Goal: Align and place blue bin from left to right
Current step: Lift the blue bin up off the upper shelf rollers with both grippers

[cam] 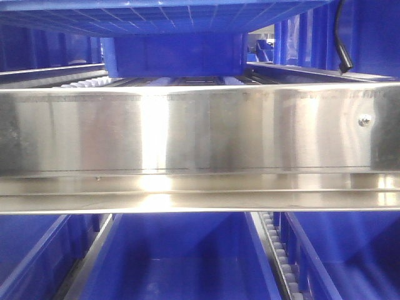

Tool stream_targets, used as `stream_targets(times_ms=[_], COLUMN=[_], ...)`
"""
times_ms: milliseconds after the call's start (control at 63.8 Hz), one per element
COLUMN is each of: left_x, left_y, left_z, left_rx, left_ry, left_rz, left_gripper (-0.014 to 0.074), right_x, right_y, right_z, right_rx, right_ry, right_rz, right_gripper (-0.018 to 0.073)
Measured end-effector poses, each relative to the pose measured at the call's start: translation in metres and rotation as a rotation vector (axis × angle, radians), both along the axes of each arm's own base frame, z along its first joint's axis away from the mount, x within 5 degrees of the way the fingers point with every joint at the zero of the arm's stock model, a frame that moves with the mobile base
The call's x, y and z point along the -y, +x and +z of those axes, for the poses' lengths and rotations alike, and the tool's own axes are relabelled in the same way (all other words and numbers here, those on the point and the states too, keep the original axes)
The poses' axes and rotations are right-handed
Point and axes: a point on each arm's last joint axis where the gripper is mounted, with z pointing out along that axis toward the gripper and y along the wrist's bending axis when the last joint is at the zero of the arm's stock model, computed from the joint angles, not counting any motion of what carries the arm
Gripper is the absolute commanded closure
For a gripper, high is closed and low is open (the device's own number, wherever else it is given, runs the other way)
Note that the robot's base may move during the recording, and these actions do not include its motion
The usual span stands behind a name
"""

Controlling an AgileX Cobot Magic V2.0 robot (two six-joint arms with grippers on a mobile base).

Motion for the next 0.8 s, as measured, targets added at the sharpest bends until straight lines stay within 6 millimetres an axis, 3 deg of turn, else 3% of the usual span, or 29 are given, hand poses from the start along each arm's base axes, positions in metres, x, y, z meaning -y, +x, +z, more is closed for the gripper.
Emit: stream_targets(times_ms=[799], left_x=[0.0], left_y=[0.0], left_z=[0.0], left_rx=[0.0], left_ry=[0.0], left_rz=[0.0], left_gripper=[0.0611], right_x=[0.0], right_y=[0.0], right_z=[0.0], right_rx=[0.0], right_ry=[0.0], right_rz=[0.0], right_gripper=[0.0637])
